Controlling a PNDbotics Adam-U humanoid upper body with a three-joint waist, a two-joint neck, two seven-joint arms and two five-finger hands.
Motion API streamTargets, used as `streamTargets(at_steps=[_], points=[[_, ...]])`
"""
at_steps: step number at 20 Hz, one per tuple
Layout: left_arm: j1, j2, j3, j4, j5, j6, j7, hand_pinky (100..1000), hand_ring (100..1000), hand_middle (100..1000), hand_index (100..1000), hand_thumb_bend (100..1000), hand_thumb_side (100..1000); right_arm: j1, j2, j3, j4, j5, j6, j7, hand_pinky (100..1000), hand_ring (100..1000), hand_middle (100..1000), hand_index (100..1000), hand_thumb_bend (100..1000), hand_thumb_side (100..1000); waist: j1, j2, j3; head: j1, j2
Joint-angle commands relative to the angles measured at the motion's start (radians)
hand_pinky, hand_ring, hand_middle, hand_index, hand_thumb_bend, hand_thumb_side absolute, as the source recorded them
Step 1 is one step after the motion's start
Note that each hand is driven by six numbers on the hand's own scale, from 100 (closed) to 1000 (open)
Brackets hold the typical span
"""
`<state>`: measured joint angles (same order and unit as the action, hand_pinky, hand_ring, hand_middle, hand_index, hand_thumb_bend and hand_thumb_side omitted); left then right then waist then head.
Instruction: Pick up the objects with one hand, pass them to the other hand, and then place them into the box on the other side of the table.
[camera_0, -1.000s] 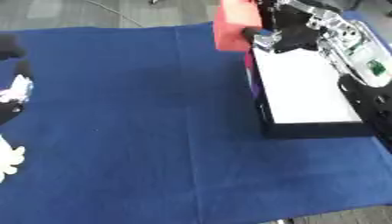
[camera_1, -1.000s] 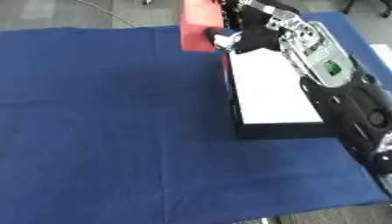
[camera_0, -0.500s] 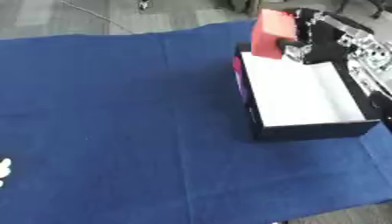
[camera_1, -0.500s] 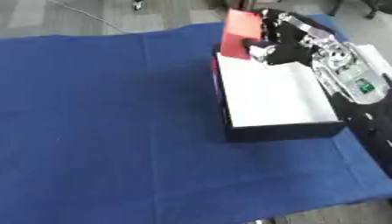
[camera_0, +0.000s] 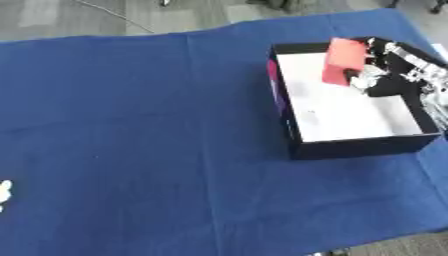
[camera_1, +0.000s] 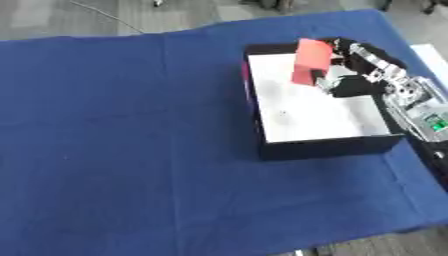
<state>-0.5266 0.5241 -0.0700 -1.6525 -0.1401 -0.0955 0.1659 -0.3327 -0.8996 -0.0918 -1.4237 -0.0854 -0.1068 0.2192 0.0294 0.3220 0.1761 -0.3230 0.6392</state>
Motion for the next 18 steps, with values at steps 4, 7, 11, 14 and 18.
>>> streamTargets(at_steps=[4,7,11,14,18], points=[[-0.006,0.039,0.023,-0.022,0.005,0.003,0.017,891,750,662,850,100,505,-0.008,-0.04,-0.027,0.047,0.182,-0.152,0.074,1000,1000,1000,1000,338,141,-0.003,-0.017,0.004,0.016,-0.004],[-0.005,0.04,0.025,-0.022,0.003,0.004,0.022,892,750,661,852,100,506,-0.011,-0.042,-0.034,0.07,0.256,-0.198,0.087,1000,1000,1000,1000,360,149,-0.003,-0.018,0.006,0.021,-0.002],[-0.005,0.041,0.027,-0.021,0.002,0.005,0.026,893,750,660,851,100,505,-0.012,-0.04,-0.039,0.082,0.288,-0.212,0.074,1000,1000,1000,1000,356,120,-0.005,-0.019,0.009,0.024,-0.001],[-0.005,0.044,0.036,-0.022,0.001,0.007,0.033,890,750,658,850,100,499,-0.021,-0.023,-0.056,0.055,0.209,-0.186,0.032,1000,1000,1000,1000,129,100,-0.005,-0.02,0.01,0.035,0.002],[-0.009,0.079,0.06,-0.017,-0.008,0.016,0.036,890,759,679,863,100,501,-0.042,-0.006,-0.085,-0.1,-0.05,-0.113,-0.065,1000,1000,1000,1000,100,202,-0.002,-0.02,0.011,0.099,0.014]])
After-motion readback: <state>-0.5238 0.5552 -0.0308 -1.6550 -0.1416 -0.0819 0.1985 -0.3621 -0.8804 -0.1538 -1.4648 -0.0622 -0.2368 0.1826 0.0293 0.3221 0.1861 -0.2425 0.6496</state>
